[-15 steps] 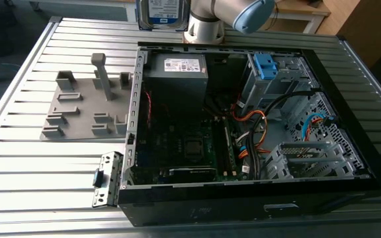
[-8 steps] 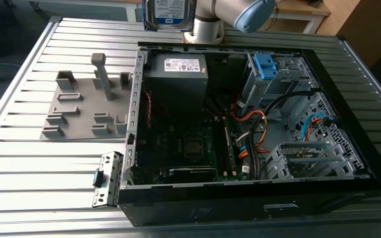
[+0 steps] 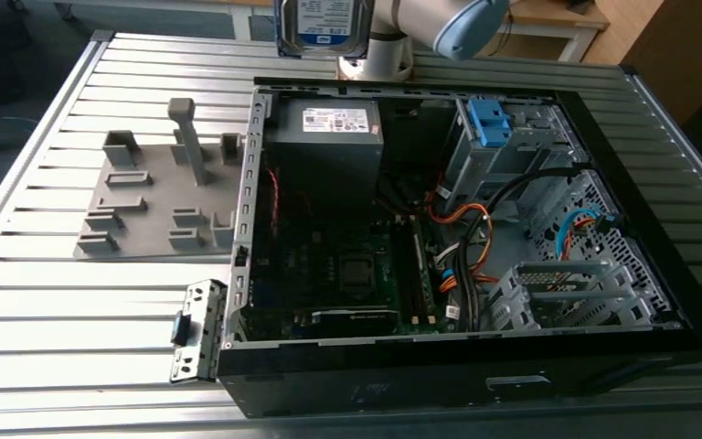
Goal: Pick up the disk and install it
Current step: 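Pick up the disk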
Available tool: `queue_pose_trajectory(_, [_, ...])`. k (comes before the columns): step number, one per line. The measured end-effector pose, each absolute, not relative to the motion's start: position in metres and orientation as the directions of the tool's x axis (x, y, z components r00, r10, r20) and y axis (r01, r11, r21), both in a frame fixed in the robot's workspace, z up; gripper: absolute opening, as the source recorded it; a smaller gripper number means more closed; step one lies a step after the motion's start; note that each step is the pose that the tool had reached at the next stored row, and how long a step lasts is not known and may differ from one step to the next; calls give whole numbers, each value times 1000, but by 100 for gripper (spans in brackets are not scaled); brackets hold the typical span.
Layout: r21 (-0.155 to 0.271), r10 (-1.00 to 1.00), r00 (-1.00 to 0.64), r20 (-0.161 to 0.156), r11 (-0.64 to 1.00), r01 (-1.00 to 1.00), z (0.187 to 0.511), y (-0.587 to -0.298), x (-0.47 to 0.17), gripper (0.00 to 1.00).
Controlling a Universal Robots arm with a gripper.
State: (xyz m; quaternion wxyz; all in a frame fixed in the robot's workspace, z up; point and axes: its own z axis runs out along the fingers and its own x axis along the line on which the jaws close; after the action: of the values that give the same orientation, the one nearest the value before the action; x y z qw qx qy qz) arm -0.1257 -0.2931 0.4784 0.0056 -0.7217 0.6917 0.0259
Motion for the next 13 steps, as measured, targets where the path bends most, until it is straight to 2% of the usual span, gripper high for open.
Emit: queue_pose_trajectory(13, [28, -998, 42, -45, -43, -999, 478, -294, -109, 36])
